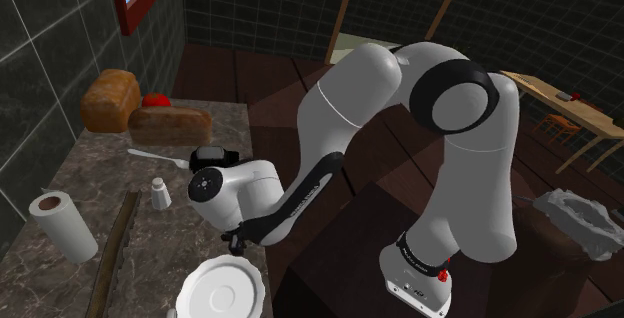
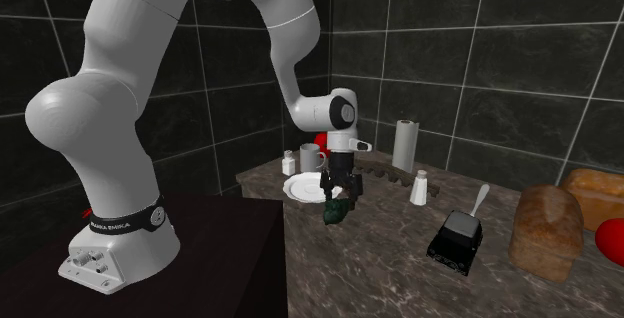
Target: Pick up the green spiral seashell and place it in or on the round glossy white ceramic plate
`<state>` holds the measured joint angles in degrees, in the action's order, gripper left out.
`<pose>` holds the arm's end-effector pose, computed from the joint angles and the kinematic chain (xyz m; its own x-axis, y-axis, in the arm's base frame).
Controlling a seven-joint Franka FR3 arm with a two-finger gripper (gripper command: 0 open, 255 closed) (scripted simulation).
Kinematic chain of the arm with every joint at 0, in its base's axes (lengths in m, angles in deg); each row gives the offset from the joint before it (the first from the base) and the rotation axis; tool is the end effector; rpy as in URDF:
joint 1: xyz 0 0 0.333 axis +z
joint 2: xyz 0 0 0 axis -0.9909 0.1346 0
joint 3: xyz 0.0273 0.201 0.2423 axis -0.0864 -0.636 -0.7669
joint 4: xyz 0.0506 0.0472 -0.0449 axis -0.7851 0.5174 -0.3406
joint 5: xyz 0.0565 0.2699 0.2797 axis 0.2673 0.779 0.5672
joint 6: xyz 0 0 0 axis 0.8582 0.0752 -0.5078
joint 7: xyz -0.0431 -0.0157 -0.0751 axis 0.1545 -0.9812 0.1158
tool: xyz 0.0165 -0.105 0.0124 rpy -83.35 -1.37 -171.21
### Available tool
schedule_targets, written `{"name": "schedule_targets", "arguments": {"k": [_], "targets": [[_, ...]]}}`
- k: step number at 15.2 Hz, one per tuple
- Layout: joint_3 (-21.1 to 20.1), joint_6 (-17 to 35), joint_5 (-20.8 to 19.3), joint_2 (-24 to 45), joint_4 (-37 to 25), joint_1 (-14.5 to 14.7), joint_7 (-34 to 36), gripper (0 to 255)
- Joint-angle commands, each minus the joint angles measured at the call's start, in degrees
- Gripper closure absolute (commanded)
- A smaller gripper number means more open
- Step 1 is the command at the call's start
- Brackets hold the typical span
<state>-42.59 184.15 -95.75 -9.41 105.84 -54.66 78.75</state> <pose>0.4155 0.3246 0.1302 0.6862 0.6797 -0.2591 0.7273 -0.6353 0.2597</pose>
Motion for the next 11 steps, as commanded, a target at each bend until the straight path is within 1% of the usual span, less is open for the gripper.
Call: {"name": "schedule_targets", "arguments": {"k": [1,8,9,11], "targets": [[0.5,0.9,-0.7,1.2,-0.3,0.1,0.4,0],[0.5,0.9,-0.7,1.2,-0.3,0.1,0.4,0],[0.5,0.9,-0.7,1.2,-0.3,0.1,0.4,255],[0.5,0.9,-0.7,1.2,-0.3,0.1,0.4,255]]}}
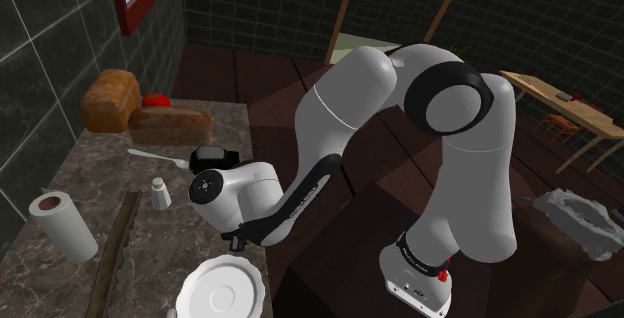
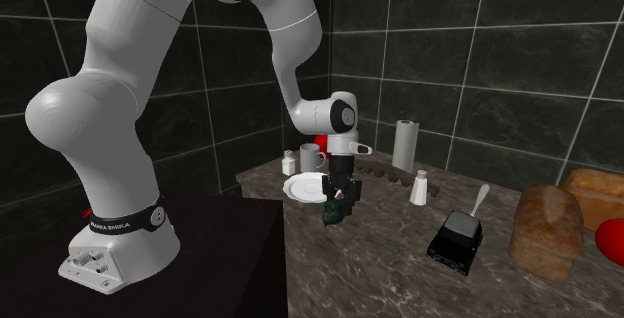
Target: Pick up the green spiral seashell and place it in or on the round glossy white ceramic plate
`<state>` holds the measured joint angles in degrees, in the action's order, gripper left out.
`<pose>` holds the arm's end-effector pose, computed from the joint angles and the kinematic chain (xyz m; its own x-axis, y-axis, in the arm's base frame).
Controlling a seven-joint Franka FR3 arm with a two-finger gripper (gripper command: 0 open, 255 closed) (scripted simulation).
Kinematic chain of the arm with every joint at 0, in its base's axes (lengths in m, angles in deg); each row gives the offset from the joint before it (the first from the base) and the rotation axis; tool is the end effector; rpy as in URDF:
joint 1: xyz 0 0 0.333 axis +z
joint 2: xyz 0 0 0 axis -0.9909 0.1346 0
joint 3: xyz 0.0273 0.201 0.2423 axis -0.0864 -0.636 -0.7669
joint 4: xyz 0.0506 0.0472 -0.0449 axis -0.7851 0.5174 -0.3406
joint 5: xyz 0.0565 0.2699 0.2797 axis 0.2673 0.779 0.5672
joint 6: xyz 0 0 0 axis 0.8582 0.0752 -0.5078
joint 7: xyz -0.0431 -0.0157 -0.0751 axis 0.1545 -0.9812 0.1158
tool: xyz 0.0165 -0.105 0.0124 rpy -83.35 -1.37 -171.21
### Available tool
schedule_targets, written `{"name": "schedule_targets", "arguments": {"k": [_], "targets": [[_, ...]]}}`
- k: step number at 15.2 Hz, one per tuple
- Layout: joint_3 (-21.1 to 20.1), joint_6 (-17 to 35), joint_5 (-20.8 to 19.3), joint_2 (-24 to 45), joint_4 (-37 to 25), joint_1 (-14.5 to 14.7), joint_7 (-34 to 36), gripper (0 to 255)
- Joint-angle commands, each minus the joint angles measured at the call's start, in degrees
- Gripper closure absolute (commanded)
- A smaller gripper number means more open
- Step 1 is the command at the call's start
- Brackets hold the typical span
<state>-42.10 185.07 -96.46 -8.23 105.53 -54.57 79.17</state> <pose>0.4169 0.3226 0.1215 0.6860 0.6803 -0.2579 0.7275 -0.6349 0.2601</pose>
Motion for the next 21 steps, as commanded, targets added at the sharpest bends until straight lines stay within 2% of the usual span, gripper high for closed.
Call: {"name": "schedule_targets", "arguments": {"k": [1,7,21], "targets": [[0.0,0.0,0.0,0.0,0.0,0.0,0.0,255],[0.0,0.0,0.0,0.0,0.0,0.0,0.0,255],[-2.8,-6.7,5.1,-9.9,2.3,-1.8,-5.0,255]]}}
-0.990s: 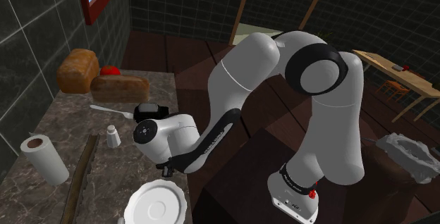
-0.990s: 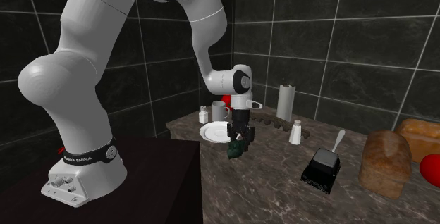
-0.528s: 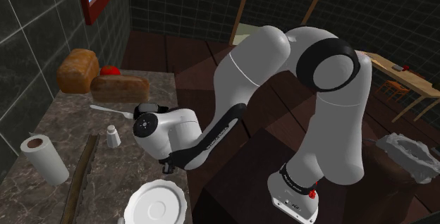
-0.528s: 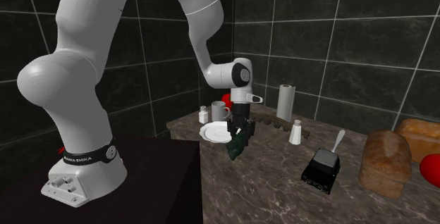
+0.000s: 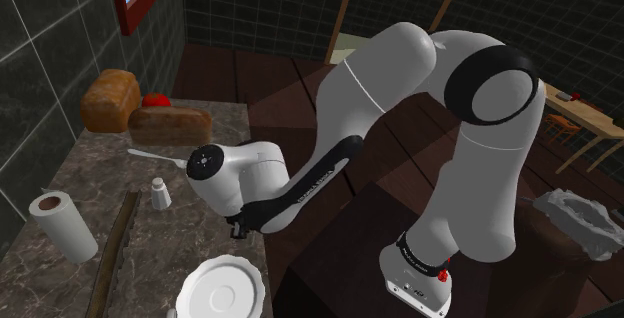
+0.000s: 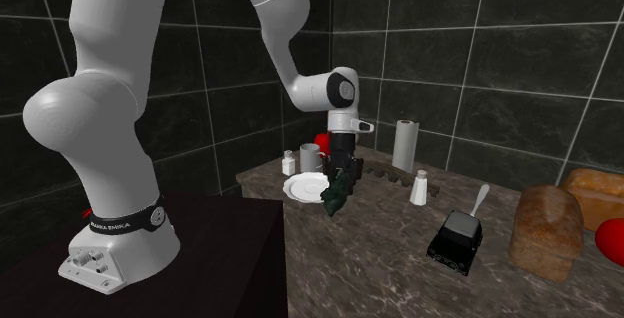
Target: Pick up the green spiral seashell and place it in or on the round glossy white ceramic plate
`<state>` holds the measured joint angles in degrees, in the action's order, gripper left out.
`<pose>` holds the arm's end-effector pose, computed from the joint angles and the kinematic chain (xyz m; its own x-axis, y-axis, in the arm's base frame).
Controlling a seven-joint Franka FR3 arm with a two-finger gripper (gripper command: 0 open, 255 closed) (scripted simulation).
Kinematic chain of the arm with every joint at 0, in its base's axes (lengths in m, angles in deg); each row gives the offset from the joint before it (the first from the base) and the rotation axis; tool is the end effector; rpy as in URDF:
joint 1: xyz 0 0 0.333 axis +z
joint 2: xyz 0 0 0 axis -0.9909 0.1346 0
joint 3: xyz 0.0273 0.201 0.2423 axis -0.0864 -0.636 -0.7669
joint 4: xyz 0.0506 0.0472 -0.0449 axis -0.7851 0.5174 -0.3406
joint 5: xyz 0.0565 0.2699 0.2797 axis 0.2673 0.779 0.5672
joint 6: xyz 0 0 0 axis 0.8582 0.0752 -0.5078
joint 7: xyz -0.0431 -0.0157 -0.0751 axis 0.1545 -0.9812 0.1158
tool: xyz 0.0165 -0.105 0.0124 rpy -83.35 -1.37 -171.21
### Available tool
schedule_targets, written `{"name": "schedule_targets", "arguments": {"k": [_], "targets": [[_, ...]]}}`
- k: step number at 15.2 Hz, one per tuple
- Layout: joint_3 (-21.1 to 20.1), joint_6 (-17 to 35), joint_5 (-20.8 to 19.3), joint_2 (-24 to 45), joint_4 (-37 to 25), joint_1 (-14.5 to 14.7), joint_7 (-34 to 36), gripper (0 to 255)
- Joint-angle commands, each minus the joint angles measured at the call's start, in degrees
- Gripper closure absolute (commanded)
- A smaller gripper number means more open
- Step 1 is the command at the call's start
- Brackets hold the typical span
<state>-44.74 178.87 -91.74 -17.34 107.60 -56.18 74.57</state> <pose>0.4169 0.3233 0.1894 0.6859 0.6802 -0.2585 0.7276 -0.6349 0.2598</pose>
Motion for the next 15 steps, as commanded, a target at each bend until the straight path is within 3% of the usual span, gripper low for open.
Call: {"name": "schedule_targets", "arguments": {"k": [1,3,15], "targets": [[-0.3,-1.0,0.8,-1.5,0.3,-0.2,-0.8,255],[-0.6,-1.7,1.3,-2.4,0.4,-0.4,-1.3,255],[-6.6,-8.9,4.5,3.8,-8.7,10.7,11.4,255]]}}
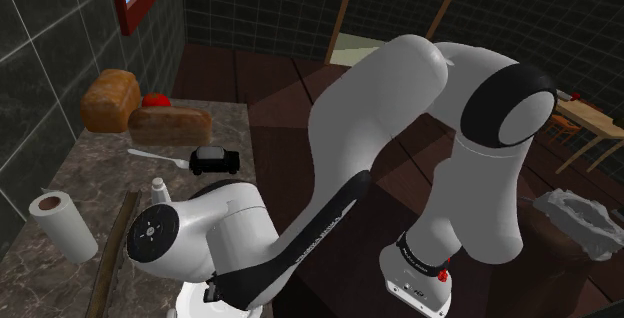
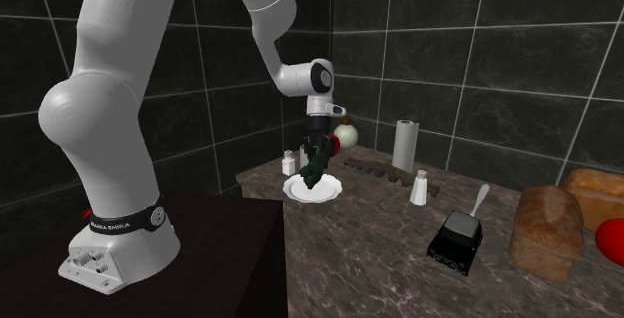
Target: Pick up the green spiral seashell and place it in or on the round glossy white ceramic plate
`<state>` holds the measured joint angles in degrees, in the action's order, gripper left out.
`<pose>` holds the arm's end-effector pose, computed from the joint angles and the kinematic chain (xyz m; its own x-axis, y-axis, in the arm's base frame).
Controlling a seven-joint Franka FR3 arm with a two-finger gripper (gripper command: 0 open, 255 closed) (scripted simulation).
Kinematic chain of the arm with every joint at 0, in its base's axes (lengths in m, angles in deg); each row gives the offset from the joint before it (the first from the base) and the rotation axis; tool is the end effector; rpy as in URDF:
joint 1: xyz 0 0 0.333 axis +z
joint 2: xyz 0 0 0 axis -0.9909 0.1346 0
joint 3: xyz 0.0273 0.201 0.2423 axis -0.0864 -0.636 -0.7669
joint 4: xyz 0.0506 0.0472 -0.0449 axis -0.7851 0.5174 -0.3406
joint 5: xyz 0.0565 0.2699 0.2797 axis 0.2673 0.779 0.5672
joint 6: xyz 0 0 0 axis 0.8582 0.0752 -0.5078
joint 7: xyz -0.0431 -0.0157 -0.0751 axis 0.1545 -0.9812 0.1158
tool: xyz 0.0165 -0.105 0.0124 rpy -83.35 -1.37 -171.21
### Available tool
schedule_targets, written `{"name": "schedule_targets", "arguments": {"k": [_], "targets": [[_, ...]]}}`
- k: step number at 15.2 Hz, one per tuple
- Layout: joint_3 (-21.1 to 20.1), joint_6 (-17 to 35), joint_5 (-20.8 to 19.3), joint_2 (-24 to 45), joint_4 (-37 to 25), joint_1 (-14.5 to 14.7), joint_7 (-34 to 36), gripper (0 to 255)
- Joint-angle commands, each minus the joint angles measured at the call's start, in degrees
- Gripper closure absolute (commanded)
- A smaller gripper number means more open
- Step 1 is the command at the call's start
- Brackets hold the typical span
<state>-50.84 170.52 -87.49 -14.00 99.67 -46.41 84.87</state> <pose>0.3373 0.4440 0.2043 0.6850 0.6810 -0.2588 0.7284 -0.6341 0.2595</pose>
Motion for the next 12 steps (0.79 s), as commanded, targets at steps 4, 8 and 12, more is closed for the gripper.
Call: {"name": "schedule_targets", "arguments": {"k": [4,8,12], "targets": [[-0.8,-0.8,0.0,3.0,-2.8,2.8,3.3,255],[0.0,1.1,-1.3,5.5,-3.1,3.3,4.3,255],[0.7,3.0,-2.5,8.1,-3.7,3.8,5.3,255]]}}
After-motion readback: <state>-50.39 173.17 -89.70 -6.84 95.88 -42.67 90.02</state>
